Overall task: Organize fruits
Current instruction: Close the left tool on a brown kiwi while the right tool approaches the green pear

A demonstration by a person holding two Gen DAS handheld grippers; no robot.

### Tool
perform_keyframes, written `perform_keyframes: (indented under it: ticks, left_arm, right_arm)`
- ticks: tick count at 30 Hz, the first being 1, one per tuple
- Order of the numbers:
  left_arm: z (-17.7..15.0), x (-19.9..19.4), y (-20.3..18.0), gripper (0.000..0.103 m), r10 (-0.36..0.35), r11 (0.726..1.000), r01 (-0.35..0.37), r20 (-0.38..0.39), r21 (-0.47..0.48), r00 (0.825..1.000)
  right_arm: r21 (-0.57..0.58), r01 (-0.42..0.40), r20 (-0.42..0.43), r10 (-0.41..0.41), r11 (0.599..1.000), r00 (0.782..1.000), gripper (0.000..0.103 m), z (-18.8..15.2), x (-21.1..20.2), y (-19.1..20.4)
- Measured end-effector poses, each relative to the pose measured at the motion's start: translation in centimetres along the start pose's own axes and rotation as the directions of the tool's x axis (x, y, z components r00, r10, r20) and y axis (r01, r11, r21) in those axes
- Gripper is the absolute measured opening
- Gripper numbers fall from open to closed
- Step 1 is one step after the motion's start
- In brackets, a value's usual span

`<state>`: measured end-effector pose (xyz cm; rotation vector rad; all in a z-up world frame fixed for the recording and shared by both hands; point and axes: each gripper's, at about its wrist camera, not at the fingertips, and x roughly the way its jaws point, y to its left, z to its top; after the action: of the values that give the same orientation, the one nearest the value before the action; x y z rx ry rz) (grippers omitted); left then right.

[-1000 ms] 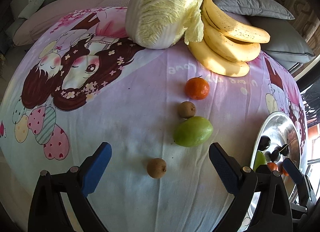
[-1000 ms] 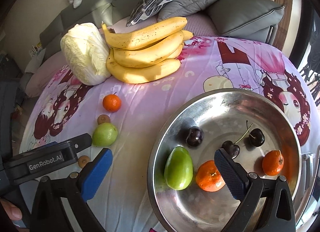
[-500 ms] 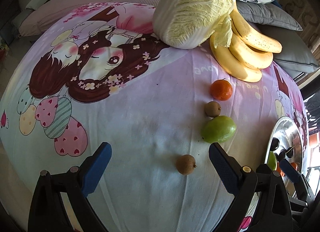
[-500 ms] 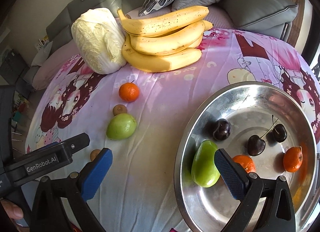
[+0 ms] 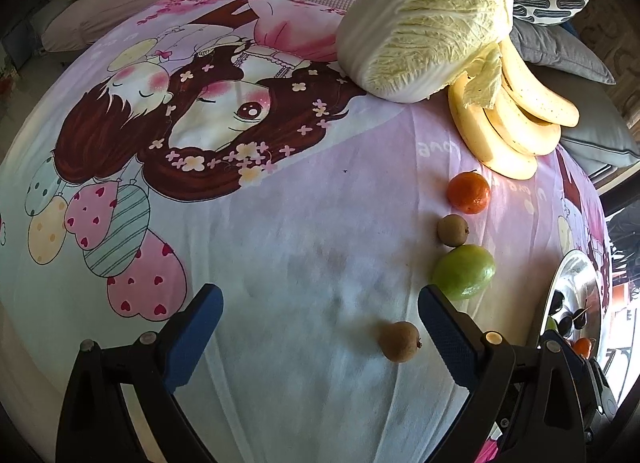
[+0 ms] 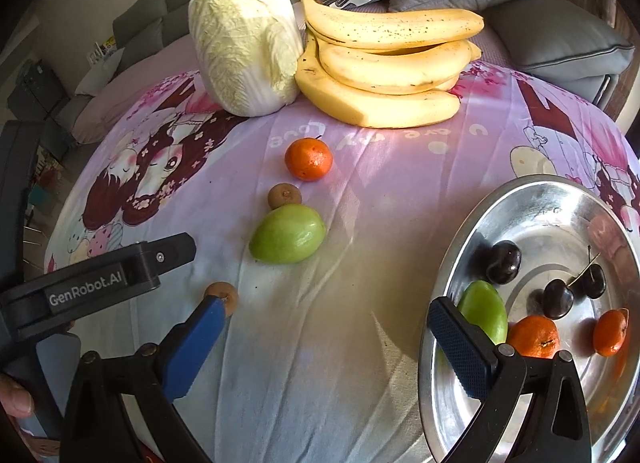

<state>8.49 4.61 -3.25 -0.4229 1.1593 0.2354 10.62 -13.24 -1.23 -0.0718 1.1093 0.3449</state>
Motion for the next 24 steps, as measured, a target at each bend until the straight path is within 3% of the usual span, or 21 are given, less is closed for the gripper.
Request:
perform_keyframes:
  ticks: [3, 13, 18, 23, 24]
  left_arm:
    - [-0.1, 0.3, -0.3, 0.098, -0.014, 1.0, 0.015, -0.024, 0.014, 1.0]
    - [-0.5, 1.3, 0.6, 0.098, -0.131, 0.99, 0.124, -0.099, -0.066, 0.987]
    - [-1.0, 1.4, -0.2, 0.082, -0.178, 0.984, 0.173, -0.129, -0.048, 0.976]
    - [-1.1, 1.7, -0.7, 0.076, -0.203, 0.979, 0.198, -0.147, -0.044, 0.968]
    - [-1.1, 1.7, -0.9, 0.071, -0.204, 0.979, 0.201, -0.149, -0.038, 0.968]
  right_arm:
    - [-0.003, -0.006, 0.003, 0.006, 1.0, 1.0, 0.103, 0.1, 0.0, 0.2]
    - [-0.03, 0.018, 0.007, -0.017, 0.999, 1.0, 0.103, -0.1, 0.1, 0.4]
    - [-0.053, 0.02, 0.01, -0.019, 0.998, 1.0, 0.096, -0.3, 0.2, 0.7]
    - [-0.065, 0.007, 0.006, -0.006, 0.998, 1.0, 0.089, -0.3, 0.2, 0.9]
    - [-0.072, 0.007, 0.008, -0.007, 0.997, 1.0, 0.087, -0.3, 0.2, 1.0]
